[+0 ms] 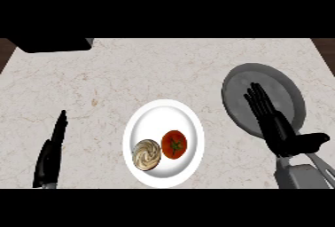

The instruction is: Pick the tomato from the plate and place it in the pan

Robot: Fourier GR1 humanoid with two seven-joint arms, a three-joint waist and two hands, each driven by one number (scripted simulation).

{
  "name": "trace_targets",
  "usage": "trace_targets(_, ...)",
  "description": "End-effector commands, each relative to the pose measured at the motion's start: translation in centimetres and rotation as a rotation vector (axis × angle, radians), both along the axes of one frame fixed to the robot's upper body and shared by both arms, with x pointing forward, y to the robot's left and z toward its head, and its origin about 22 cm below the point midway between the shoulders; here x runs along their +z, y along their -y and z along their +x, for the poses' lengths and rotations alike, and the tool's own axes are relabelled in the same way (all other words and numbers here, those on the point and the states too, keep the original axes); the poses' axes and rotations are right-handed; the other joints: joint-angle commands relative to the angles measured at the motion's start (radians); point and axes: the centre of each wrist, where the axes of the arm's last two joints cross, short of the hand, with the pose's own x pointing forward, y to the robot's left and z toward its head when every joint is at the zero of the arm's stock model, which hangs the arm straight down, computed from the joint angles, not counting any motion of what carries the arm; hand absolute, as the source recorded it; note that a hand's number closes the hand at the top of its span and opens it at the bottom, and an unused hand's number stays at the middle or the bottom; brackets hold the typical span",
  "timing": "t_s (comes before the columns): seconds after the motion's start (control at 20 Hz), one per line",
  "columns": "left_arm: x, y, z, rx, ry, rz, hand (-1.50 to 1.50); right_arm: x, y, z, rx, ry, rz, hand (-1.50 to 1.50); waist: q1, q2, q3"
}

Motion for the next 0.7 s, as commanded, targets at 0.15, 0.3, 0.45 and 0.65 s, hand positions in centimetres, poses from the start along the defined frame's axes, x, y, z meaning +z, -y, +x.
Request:
trace_targets(0.15,1.4,5.5,1.9,-0.227,-0.062,-0.251,0.0,7.7,-7.4,2.8,0.26,0.436,-0.252,1.5,0.054,-0.04,-0.035)
trace_targets(0.3,0.6,6.7,1.3,-0.24,-0.112,-0.317,0.0,13.3,-3.1,4.4,0.149,0.705,-0.674,1.5,-0.01,-0.103,-0.079)
trace_targets(0.45,2.2,9.5,2.4,-0.354,-0.151,-0.498,0.0,12.4,-9.8,3.1,0.11,0.918,-0.599,-1.5,0.035,-0.042,-0.033)
trace_targets(0.65,4.5,8.9,2.8,-0.384,-0.143,-0.549,0.0,9.7,-13.1,0.8,0.094,1.075,-0.574,-1.5,0.043,-0.038,-0.029)
